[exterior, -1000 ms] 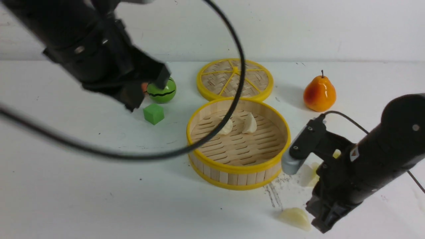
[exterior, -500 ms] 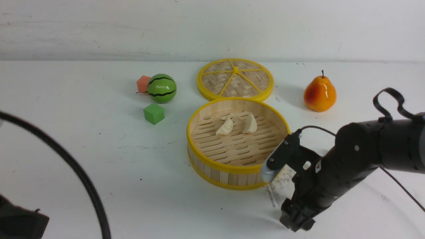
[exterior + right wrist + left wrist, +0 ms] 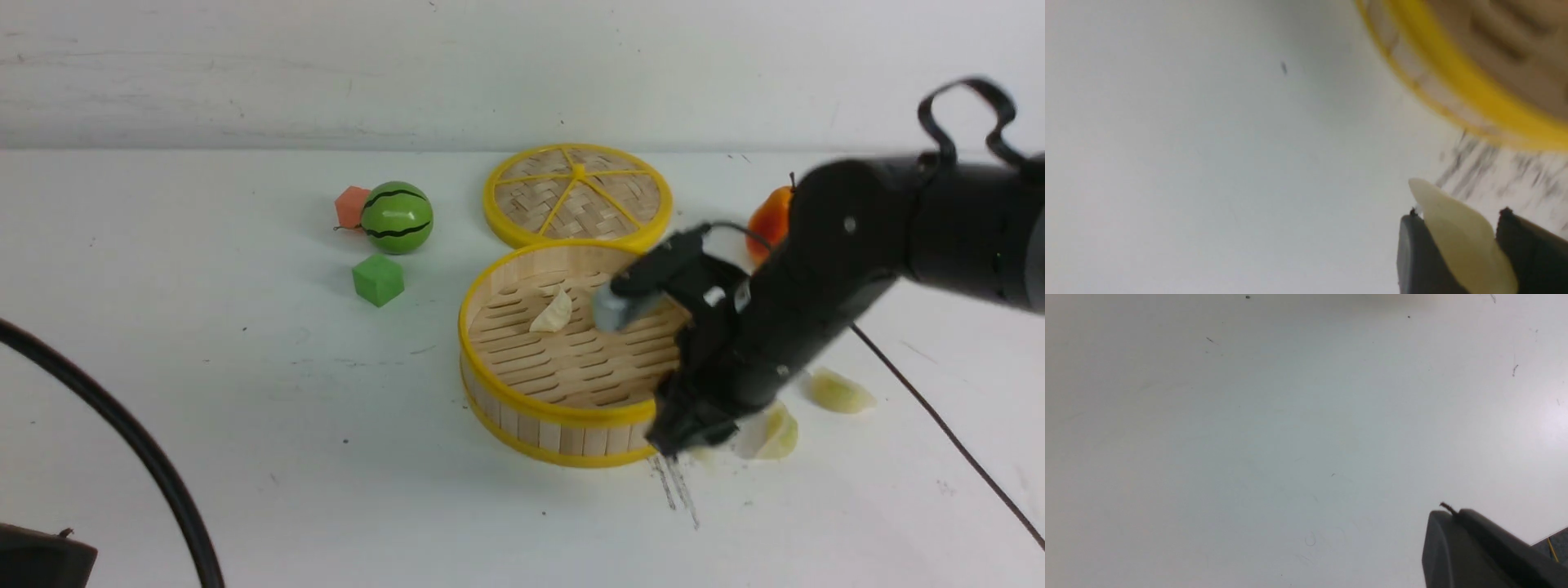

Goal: Put the dumplings into the steamer on the white table.
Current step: 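Place the dumpling in the bamboo steamer basket with the right gripper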

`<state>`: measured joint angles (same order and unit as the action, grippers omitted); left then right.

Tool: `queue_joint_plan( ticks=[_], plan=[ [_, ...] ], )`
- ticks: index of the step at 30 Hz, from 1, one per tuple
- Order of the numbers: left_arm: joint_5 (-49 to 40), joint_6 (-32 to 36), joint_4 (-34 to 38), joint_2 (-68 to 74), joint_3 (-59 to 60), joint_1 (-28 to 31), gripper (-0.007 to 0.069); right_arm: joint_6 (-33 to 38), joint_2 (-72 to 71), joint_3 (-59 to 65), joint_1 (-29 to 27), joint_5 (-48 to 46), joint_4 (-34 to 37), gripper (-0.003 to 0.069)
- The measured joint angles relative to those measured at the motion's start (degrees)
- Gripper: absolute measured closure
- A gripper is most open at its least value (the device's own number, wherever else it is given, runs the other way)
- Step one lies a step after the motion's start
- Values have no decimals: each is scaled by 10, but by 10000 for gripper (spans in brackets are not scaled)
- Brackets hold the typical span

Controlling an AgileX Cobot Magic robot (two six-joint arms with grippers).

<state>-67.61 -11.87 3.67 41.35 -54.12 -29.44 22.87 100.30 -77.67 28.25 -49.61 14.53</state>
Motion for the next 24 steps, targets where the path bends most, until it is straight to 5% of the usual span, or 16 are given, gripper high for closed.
queue_joint_plan(
  ticks=[9,17,24],
  plan=[
    [6,14,0,0,0,0,638,-111,119,-215,33,23,-17,418],
    [-16,15,-1,0,1,0,638,-149,241,-260,33,70,-41,419],
    [-28,15,-13,0,1,0,638,-164,258,-267,33,64,-43,244]
  ],
)
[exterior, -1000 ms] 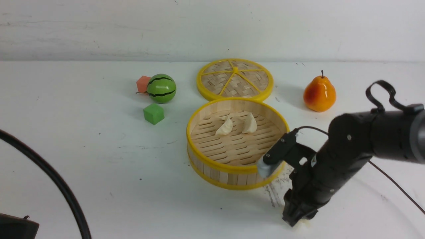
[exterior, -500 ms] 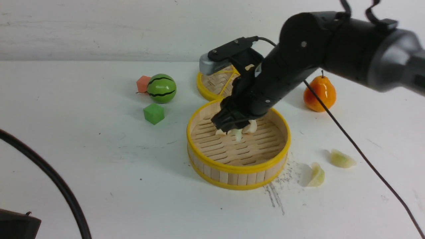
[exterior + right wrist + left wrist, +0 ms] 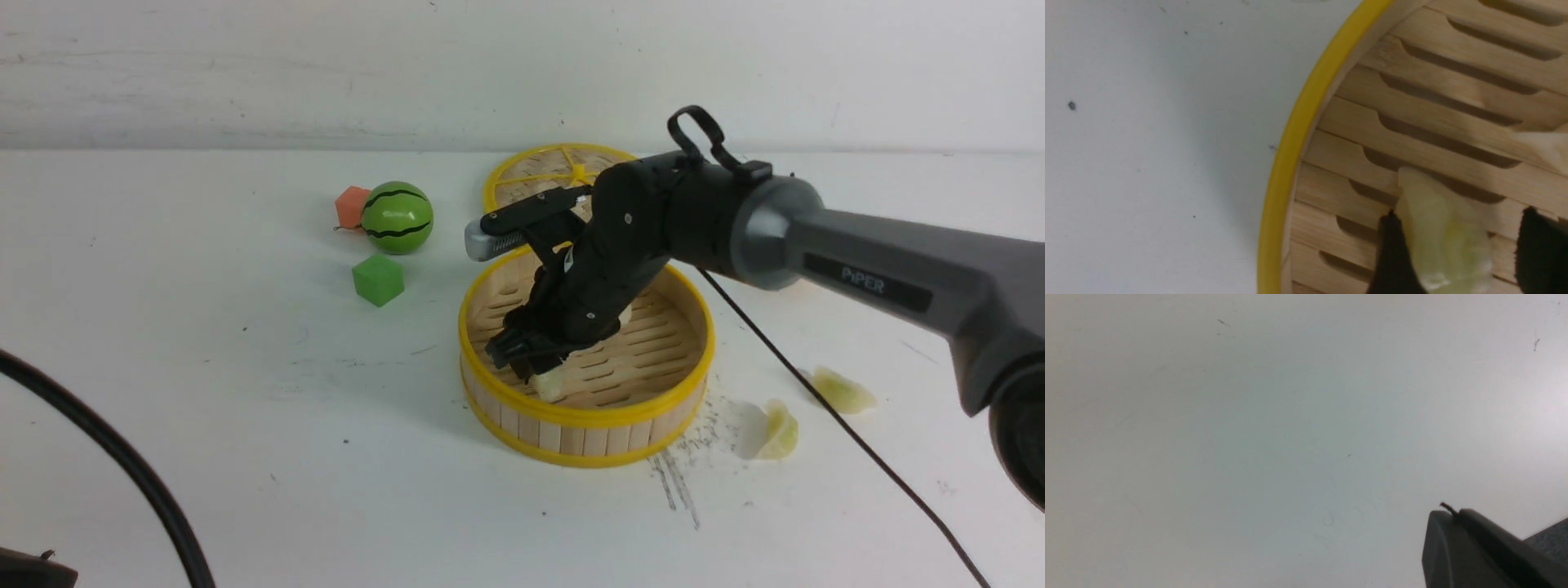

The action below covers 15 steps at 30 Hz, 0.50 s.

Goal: Put the dumplings into the steamer on the white table.
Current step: 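Place the dumpling in the bamboo steamer basket with the right gripper, then reach for and grasp a dumpling lying on the table beside the steamer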

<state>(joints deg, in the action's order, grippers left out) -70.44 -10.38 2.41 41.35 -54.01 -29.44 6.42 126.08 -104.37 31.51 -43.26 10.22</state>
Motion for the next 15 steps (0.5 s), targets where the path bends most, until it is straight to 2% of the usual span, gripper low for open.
queue_joint_plan(
  ticks=[2,5,10,15],
  plan=[
    [-1,0,-4,0,0,0,638,-19,-7,-17,-1,-57,-4,170],
    [-1,0,-5,0,0,0,638,-14,-32,-39,-2,-142,-16,138],
    [9,0,-5,0,0,0,637,11,-110,-36,-22,-254,-32,148],
    [17,0,-5,0,0,0,635,14,-193,59,-76,-265,-37,189]
  ],
)
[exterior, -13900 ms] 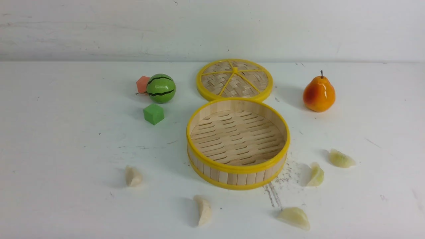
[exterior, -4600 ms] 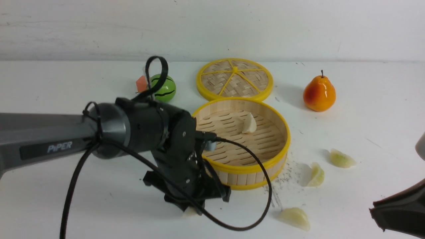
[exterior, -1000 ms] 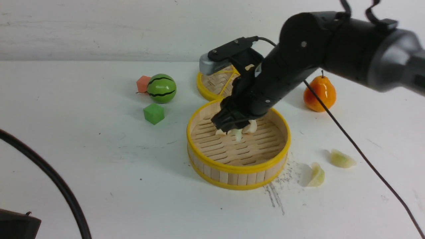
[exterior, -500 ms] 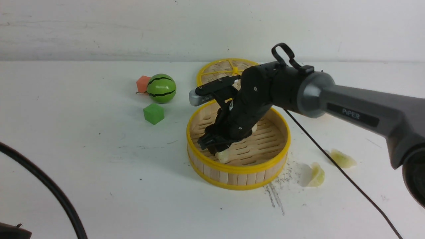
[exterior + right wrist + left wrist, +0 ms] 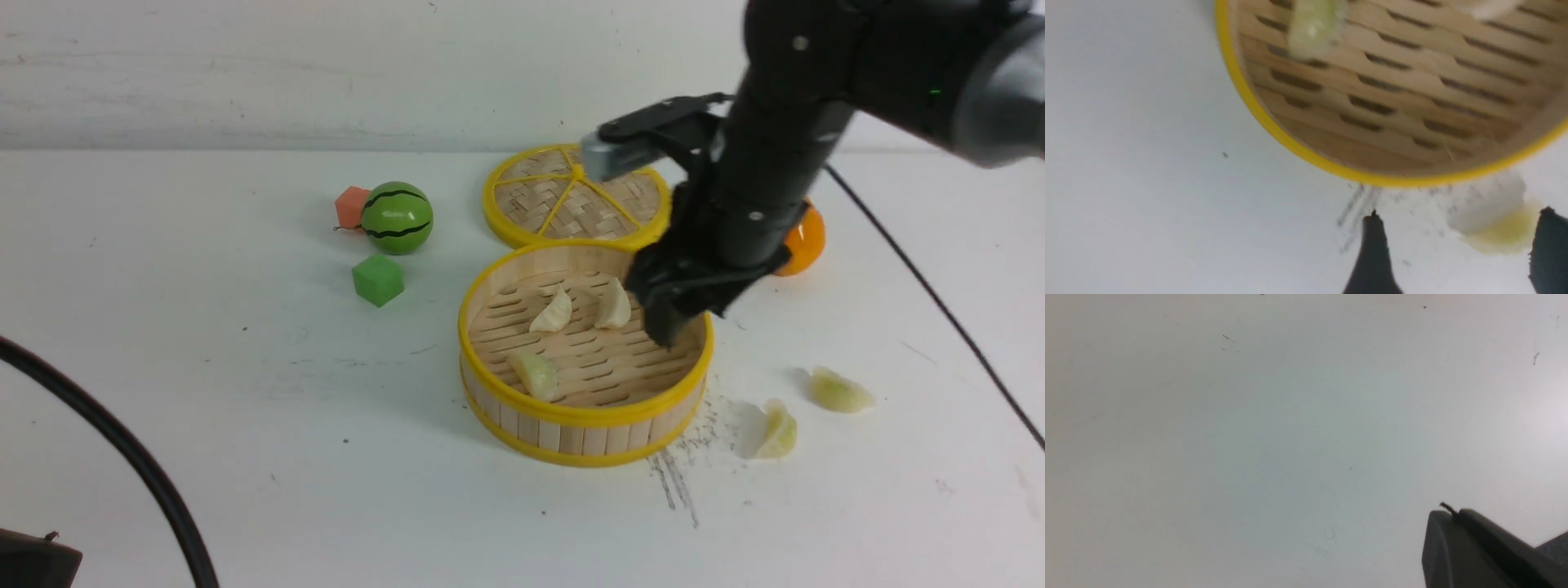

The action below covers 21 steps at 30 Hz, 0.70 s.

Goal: Put the dumplings into the steamer on the white table.
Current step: 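Reach for and grasp a dumpling lying on the table beside the steamer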

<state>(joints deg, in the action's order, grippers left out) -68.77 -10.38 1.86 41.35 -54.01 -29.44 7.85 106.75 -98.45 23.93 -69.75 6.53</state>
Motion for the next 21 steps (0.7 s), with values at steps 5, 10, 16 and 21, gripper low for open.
queue_joint_plan(
  ticks=[5,10,16,21],
  plan=[
    [11,0,0,0,0,0,631,-31,-51,134,-61,76,-5,242],
    [32,0,0,0,0,0,628,-91,-49,235,-112,199,-6,296],
    [37,0,0,0,0,0,624,-127,-10,263,-121,282,-2,322],
    [37,0,-5,0,0,0,620,-130,28,263,-121,317,28,321]
  ],
)
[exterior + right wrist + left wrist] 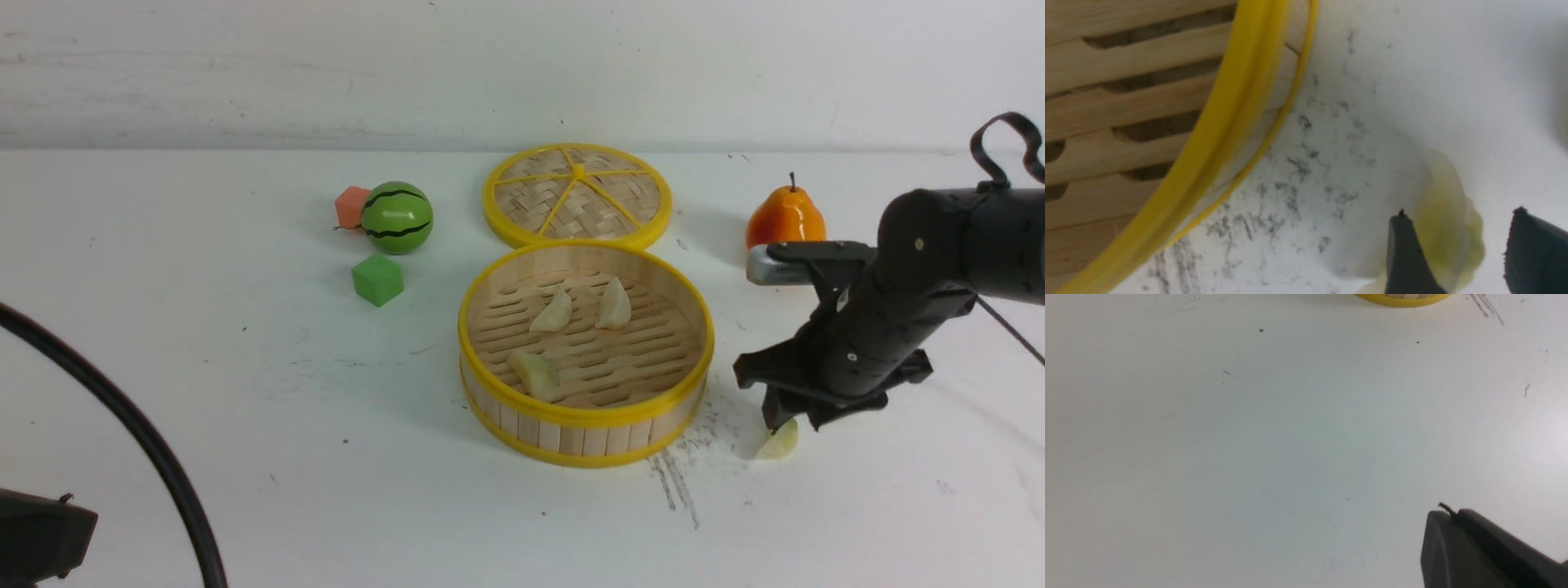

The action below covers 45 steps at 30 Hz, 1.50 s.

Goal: Put the dumplings into the steamer on the white table.
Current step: 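Reach for and grasp a dumpling lying on the table beside the steamer, then place the dumpling in the bamboo steamer basket with the right gripper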

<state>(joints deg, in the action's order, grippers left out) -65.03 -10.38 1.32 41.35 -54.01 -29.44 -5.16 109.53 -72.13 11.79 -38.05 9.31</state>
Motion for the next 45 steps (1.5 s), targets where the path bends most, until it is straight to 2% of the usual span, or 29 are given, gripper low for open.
queue_joint_plan(
  ticks=[8,9,11,12,13,19,23,27,31,38,41,45],
  plan=[
    [-2,0,-13,0,0,0,616,0,20,-1,0,10,27,305],
    [-3,0,-13,0,0,0,615,0,21,-1,0,10,27,317],
    [-3,0,-19,0,0,0,613,3,21,-3,0,-1,31,386],
    [-3,0,-20,0,0,0,612,12,21,-7,0,-14,34,452],
    [-3,0,-20,0,0,0,611,19,21,-13,0,-27,36,470],
    [-3,0,-22,0,0,0,609,106,1,-101,18,-139,48,460],
    [0,0,-24,0,0,0,607,139,-5,-198,71,-176,48,460],
    [0,0,-27,0,0,0,605,141,1,-248,112,-149,45,460],
    [-4,0,-29,0,0,0,601,141,36,-269,151,-74,40,460],
    [-29,0,-31,0,0,0,600,141,111,-269,158,-45,23,459],
    [-41,0,-33,0,0,0,596,141,126,-269,158,-44,17,417],
    [-43,0,-34,0,0,0,595,132,128,-272,158,-48,17,284]
  ],
)
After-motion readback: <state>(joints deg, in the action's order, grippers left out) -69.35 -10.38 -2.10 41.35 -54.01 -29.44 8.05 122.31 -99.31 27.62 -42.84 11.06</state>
